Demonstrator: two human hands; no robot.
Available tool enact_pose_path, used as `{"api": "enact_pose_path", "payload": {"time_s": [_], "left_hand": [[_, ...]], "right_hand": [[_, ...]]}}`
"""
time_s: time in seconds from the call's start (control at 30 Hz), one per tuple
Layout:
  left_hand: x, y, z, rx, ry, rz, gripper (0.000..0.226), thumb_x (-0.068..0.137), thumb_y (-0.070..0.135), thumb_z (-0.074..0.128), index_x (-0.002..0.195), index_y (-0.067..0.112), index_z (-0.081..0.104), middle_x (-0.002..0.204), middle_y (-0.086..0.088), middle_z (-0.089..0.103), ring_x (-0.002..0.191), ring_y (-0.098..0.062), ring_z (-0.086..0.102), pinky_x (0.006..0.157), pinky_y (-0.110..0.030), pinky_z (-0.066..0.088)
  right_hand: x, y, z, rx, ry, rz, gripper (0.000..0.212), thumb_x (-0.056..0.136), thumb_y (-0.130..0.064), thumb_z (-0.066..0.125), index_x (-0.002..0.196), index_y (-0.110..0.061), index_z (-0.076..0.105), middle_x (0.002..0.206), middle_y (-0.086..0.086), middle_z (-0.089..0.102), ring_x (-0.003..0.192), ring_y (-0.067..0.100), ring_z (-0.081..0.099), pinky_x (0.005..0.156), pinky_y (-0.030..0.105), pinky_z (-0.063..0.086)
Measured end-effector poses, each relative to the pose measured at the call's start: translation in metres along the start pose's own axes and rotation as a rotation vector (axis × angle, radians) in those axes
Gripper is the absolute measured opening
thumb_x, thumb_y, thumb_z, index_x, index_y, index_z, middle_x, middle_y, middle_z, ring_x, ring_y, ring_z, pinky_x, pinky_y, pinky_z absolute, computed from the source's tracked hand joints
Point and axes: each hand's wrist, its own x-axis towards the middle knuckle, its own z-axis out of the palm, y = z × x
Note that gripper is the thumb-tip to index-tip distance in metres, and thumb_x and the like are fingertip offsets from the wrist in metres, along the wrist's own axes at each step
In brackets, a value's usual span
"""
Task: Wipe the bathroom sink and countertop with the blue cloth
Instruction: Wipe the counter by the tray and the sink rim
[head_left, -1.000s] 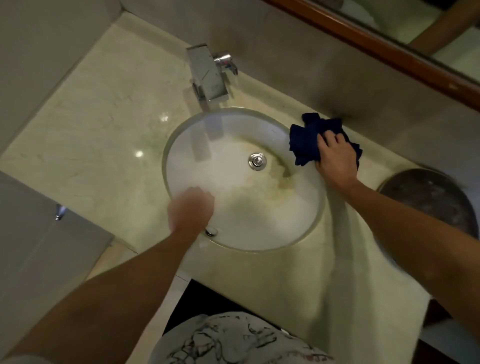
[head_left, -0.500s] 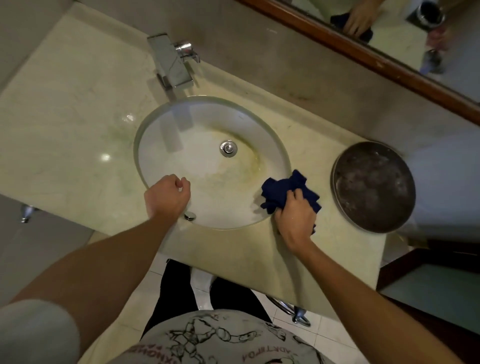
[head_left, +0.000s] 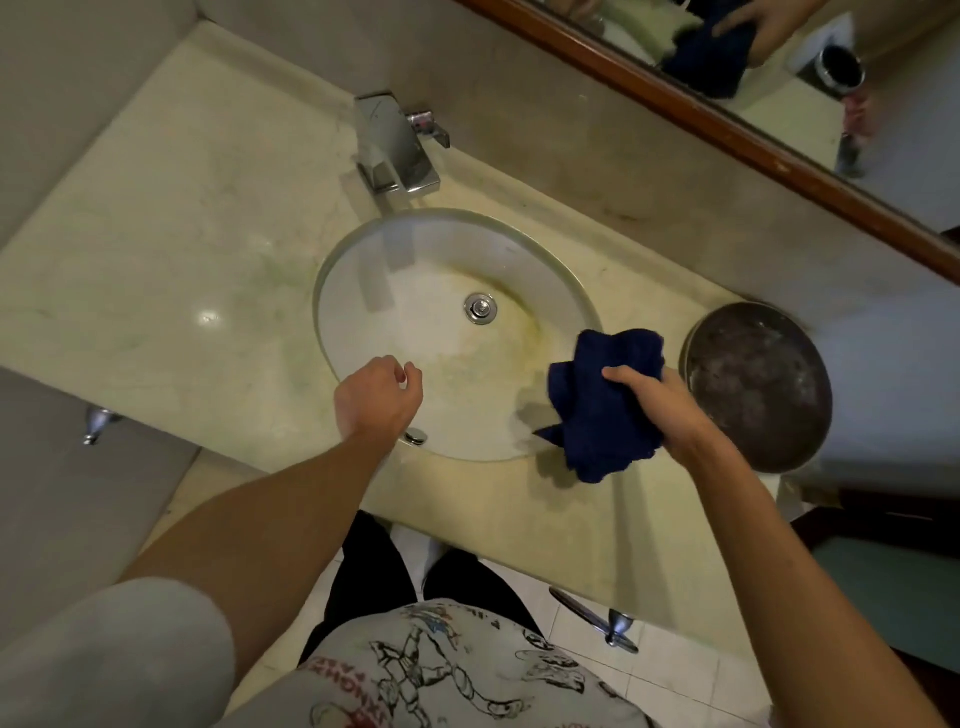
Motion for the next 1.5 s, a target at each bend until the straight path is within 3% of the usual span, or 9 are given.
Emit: {"api": "enact_pose_path", "payload": {"time_s": [0.17, 0.47, 0.63, 0.73, 0.87, 1.0, 1.17, 1.3, 1.5], "left_hand": [[0.001, -0.003, 0.003, 0.026, 0.012, 0.018, 0.041, 0.097, 0.043, 0.037, 0.078, 0.020, 0.064, 0.080, 0.003, 0.066, 0.068, -0.023, 0.059, 0.066, -0.032, 0.043], [-0.005, 0.013, -0.009, -0.162, -0.041, -0.017, 0.041, 0.095, 0.055, 0.046, 0.099, 0.025, 0.073, 0.104, 0.009, 0.072, 0.096, -0.018, 0.067, 0.085, -0.033, 0.047], [-0.024, 0.089, -0.045, -1.219, -0.807, -0.201, 0.069, 0.095, 0.069, 0.046, 0.126, 0.011, 0.066, 0.116, -0.005, 0.075, 0.111, -0.024, 0.070, 0.104, -0.040, 0.050], [-0.033, 0.112, -0.051, -1.400, -1.000, -0.136, 0.071, 0.090, 0.069, 0.053, 0.132, 0.013, 0.063, 0.125, -0.008, 0.068, 0.117, -0.025, 0.064, 0.110, -0.044, 0.047], [-0.030, 0.113, -0.053, -1.349, -0.832, -0.085, 0.048, 0.087, 0.049, 0.073, 0.114, 0.009, 0.072, 0.117, -0.008, 0.074, 0.111, -0.021, 0.066, 0.105, -0.039, 0.051], [-0.018, 0.083, -0.044, -0.789, -0.507, 0.107, 0.014, 0.089, 0.039, 0.074, 0.090, 0.026, 0.077, 0.091, 0.009, 0.078, 0.092, -0.010, 0.072, 0.095, -0.035, 0.056], [0.006, 0.006, -0.038, -0.193, -0.143, 0.205, 0.022, 0.095, 0.034, 0.059, 0.102, 0.020, 0.073, 0.106, 0.001, 0.072, 0.103, -0.022, 0.065, 0.088, -0.039, 0.052], [0.015, -0.031, -0.040, -0.244, -0.030, 0.267, 0.022, 0.098, 0.022, 0.055, 0.106, 0.012, 0.072, 0.109, -0.005, 0.068, 0.103, -0.024, 0.061, 0.088, -0.040, 0.050], [0.017, -0.046, -0.054, -0.453, 0.157, 0.257, 0.019, 0.098, 0.013, 0.052, 0.104, 0.010, 0.069, 0.107, 0.001, 0.063, 0.087, -0.009, 0.058, 0.081, -0.018, 0.048]], "right_hand": [[0.012, 0.011, -0.027, -0.458, 0.320, -0.331, 0.020, 0.099, -0.026, 0.064, 0.096, -0.006, 0.064, 0.095, 0.015, 0.069, 0.093, 0.037, 0.067, 0.082, 0.050, 0.055], [-0.012, -0.004, -0.013, 0.071, -0.167, -0.314, 0.036, 0.092, -0.028, 0.070, 0.125, -0.014, 0.065, 0.117, 0.004, 0.075, 0.114, 0.023, 0.069, 0.094, 0.041, 0.056], [-0.029, -0.014, 0.020, 0.133, -0.308, -0.311, 0.039, 0.087, -0.020, 0.070, 0.124, -0.012, 0.063, 0.117, 0.008, 0.073, 0.110, 0.024, 0.070, 0.090, 0.035, 0.058], [-0.033, -0.016, 0.026, 0.116, -0.336, -0.305, 0.044, 0.086, -0.022, 0.073, 0.128, -0.009, 0.062, 0.122, 0.012, 0.072, 0.113, 0.028, 0.069, 0.095, 0.042, 0.057], [-0.034, -0.014, 0.018, 0.004, -0.278, -0.312, 0.042, 0.088, -0.026, 0.075, 0.125, -0.012, 0.064, 0.117, 0.010, 0.074, 0.110, 0.028, 0.070, 0.096, 0.047, 0.056], [-0.021, -0.004, -0.004, -0.235, 0.050, -0.396, 0.015, 0.096, -0.020, 0.070, 0.108, -0.012, 0.070, 0.107, 0.013, 0.073, 0.103, 0.031, 0.069, 0.091, 0.050, 0.055], [0.013, 0.037, -0.028, -0.698, 0.491, -0.464, 0.034, 0.092, -0.025, 0.066, 0.118, -0.004, 0.063, 0.112, 0.020, 0.067, 0.097, 0.041, 0.065, 0.078, 0.047, 0.054], [0.023, 0.092, -0.013, -0.901, 0.386, -0.448, 0.034, 0.090, -0.022, 0.059, 0.117, -0.001, 0.062, 0.104, 0.023, 0.066, 0.082, 0.043, 0.065, 0.062, 0.040, 0.049], [0.000, 0.135, 0.072, -0.500, 0.433, -0.354, 0.043, 0.077, -0.030, 0.048, 0.112, -0.006, 0.055, 0.090, 0.011, 0.063, 0.079, 0.031, 0.063, 0.068, 0.033, 0.045]]}}
